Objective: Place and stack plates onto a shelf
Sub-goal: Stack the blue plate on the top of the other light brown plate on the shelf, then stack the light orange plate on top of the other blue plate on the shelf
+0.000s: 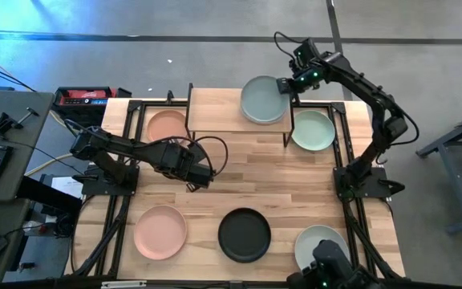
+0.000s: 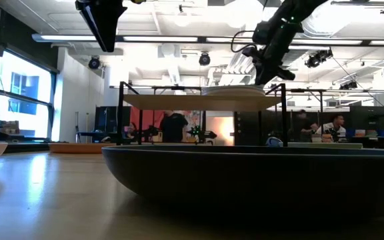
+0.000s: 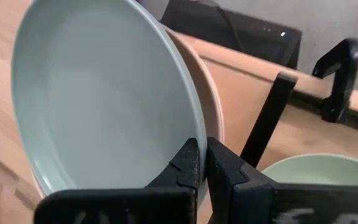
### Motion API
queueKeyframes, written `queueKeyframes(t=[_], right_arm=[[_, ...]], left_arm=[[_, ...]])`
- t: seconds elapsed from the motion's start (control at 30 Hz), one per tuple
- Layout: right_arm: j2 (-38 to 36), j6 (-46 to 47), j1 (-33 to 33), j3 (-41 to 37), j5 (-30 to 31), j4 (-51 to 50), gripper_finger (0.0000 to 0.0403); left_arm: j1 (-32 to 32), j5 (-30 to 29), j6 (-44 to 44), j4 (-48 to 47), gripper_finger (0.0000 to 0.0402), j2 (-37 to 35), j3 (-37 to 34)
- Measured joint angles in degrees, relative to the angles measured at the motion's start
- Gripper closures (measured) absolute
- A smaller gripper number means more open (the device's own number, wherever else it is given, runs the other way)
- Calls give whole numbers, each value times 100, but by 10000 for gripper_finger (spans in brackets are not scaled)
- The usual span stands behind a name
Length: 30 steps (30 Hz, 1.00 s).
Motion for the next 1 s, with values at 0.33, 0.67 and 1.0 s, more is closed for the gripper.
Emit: queueKeyframes(t=[0.33, 0.67, 1.0], right_arm=[[8, -111, 44, -1, 0, -61, 402], [8, -205, 44, -7, 96, -50, 358], [10, -259, 44, 178, -136, -35, 316]], left_arm=[[90, 157, 2, 140, 268, 0, 0], [133, 205, 2, 153, 268, 0, 0], [151, 203, 2, 195, 268, 0, 0]])
